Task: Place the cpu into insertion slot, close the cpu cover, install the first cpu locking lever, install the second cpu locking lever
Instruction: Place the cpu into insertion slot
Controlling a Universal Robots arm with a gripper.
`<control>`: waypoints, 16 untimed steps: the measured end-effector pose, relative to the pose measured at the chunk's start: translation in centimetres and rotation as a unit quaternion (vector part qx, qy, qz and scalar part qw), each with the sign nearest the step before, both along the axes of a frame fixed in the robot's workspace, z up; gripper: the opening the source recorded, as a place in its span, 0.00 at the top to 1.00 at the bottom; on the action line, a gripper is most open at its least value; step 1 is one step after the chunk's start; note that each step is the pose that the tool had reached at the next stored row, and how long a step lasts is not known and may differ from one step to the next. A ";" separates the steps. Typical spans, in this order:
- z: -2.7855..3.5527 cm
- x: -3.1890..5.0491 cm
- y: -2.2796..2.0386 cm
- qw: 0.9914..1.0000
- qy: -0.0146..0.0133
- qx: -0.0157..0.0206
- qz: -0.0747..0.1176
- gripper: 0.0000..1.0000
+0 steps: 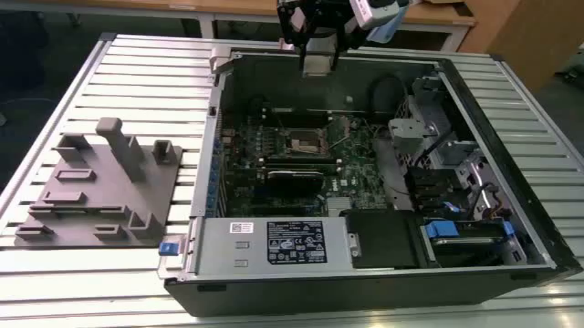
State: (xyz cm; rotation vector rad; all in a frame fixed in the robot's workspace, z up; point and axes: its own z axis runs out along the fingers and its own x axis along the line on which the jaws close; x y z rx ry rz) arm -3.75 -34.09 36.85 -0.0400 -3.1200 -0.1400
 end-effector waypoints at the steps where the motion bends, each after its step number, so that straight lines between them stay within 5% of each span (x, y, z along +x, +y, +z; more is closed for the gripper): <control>1: 0.00 0.00 0.00 1.000 0.000 0.000 0.000 0.46; 16: 0.00 0.00 0.00 1.000 0.000 0.000 -0.011 0.46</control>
